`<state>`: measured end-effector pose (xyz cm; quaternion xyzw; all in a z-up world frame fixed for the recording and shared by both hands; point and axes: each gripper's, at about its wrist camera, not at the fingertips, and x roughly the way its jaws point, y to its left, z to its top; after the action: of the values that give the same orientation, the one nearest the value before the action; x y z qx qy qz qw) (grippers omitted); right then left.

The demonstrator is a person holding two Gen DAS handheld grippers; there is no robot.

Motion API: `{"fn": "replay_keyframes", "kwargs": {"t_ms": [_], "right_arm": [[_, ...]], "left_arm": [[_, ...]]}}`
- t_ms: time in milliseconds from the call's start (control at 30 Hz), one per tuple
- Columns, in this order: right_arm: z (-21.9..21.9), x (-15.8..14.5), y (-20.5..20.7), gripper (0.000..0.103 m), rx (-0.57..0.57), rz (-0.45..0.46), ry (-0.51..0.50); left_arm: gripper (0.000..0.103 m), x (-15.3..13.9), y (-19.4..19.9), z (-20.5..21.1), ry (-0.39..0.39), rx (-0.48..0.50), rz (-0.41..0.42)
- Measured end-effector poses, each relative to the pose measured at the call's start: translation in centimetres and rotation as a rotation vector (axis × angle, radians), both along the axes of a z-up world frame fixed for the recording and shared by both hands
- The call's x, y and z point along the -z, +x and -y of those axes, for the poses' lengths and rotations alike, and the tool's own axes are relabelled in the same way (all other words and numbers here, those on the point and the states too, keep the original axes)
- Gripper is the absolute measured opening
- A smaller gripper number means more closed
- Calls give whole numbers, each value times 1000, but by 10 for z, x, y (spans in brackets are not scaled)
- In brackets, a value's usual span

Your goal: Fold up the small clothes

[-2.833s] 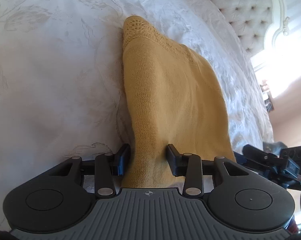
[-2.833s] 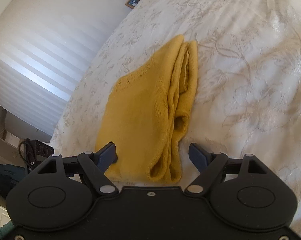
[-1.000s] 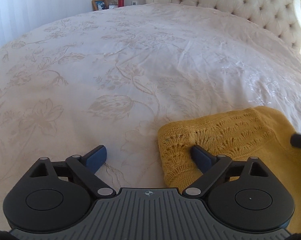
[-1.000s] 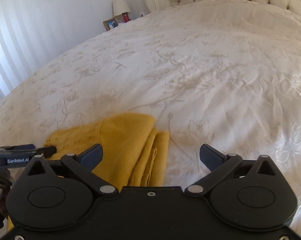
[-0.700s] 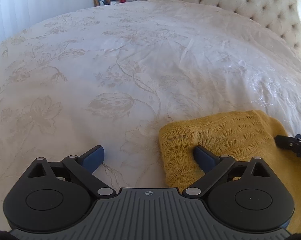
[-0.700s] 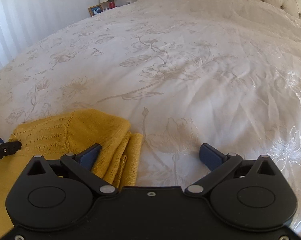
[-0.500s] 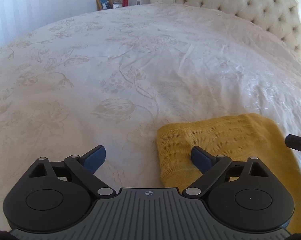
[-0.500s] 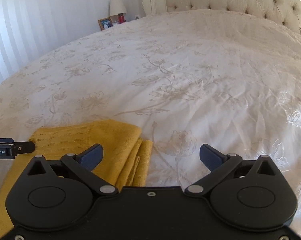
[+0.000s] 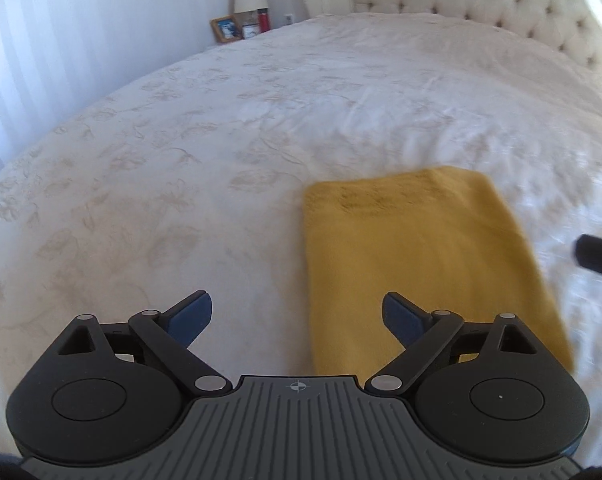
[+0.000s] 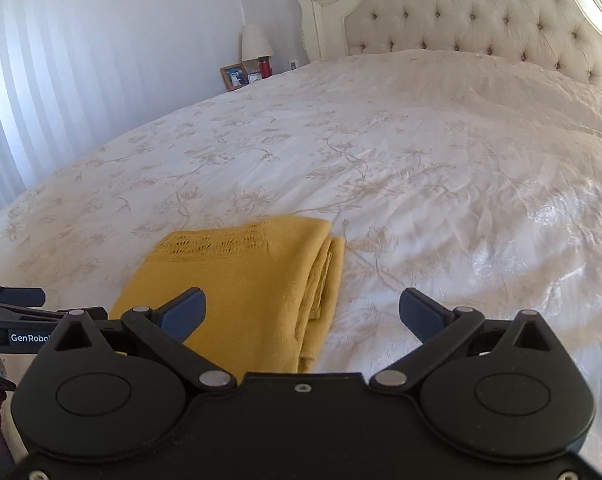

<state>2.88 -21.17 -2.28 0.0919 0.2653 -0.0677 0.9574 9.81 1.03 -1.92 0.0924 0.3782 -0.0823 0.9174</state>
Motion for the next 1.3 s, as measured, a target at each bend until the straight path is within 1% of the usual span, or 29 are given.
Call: {"fn": "replay_keyframes", "kwargs": {"t_ms": [100,233,400,567,633,700,767,833,933,1033,1300], "right_arm": [[-6,0,-16,102,12,-8,10],[-17,0,-35,102,4,-15,-19],[-30,-4,-55,102,-16,2,-35],[-45,-11,-72,102,36,33,-88],[-49,-12,-75,102,62,28,-102],[-53,-12,-77,102,82,4,-116],[-53,-11,-76,102,77,-15,-109],[-53,-8,-77,102,48,-34,-74],[-54,-6,-80,102,29,-47,-43],[-58,-2,-80,102,28,-65,-42],[-58,0,-78,102,26,-77,-26]], "left_arm": [[93,-3,-20,1,-9,17,3],[93,-4,-41,0,-13,22,8],[93,-4,-59,-2,-28,10,-16],[93,-4,-75,-4,-48,13,-38],[93,-4,-80,-4,-42,11,-40],[93,-4,-84,-4,-43,14,-54],[93,-3,-86,-5,-56,11,-70],[93,-3,-89,-8,-68,2,-74],[93,-2,-93,-9,-64,5,-72],[93,0,-94,-9,-58,6,-78],[93,0,-94,-8,-54,3,-81]]}}
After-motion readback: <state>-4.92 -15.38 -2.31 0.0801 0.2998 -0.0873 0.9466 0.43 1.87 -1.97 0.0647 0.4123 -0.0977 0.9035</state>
